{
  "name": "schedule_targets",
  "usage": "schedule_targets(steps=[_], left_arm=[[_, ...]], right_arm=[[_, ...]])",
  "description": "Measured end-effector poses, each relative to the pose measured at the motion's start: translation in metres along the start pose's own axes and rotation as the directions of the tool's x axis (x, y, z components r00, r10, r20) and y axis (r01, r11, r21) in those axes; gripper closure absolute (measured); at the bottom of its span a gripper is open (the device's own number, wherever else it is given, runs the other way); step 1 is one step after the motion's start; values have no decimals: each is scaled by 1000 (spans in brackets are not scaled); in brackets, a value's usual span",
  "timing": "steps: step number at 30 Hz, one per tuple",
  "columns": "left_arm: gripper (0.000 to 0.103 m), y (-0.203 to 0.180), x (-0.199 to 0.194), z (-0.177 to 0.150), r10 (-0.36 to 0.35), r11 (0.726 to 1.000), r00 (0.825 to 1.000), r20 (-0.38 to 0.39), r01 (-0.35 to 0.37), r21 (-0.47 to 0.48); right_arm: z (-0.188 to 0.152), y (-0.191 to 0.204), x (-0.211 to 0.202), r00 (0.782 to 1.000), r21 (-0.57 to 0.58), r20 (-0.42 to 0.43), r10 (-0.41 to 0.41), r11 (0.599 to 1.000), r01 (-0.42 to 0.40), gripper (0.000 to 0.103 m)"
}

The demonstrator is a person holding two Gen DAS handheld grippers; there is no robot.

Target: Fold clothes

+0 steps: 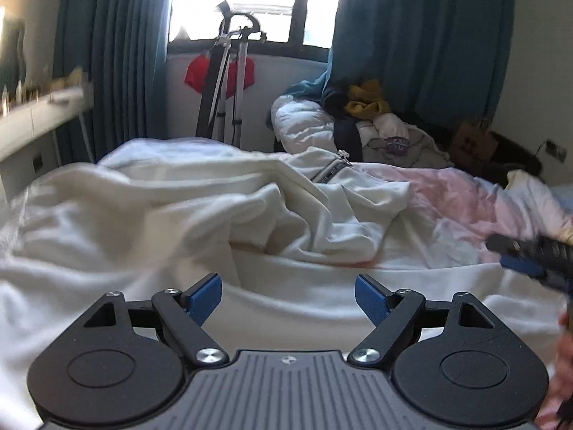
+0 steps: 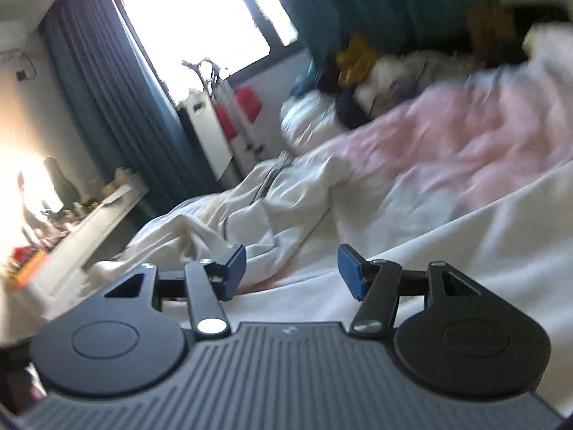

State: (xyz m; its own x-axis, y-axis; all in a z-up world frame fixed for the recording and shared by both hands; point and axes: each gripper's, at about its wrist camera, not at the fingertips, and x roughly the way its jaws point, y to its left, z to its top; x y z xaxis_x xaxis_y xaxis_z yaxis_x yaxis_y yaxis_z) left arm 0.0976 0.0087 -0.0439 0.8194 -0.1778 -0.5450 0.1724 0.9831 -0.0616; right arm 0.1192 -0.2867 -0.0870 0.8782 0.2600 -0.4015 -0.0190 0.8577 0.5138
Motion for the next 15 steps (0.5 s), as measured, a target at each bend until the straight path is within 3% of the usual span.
schedule_targets(steps=[4, 9, 14, 15], left_arm=[[18, 7, 18, 0, -12, 1000, 1000, 16, 13, -27], [17, 18, 45, -8, -14, 998, 999, 36, 16, -59], [17, 25, 76, -15, -101, 991, 995, 8, 102, -85], [17, 26, 81, -16, -110, 990, 994, 3, 110, -89]], right_arm=[[34, -23, 66, 994, 161, -102, 44, 987, -27, 42], [70, -47, 160, 989, 292, -136, 53, 956, -11, 42], [85, -52, 227, 990, 311, -141, -15, 949, 59, 43], [86, -51, 234, 992, 302, -125, -21, 951, 58, 48]])
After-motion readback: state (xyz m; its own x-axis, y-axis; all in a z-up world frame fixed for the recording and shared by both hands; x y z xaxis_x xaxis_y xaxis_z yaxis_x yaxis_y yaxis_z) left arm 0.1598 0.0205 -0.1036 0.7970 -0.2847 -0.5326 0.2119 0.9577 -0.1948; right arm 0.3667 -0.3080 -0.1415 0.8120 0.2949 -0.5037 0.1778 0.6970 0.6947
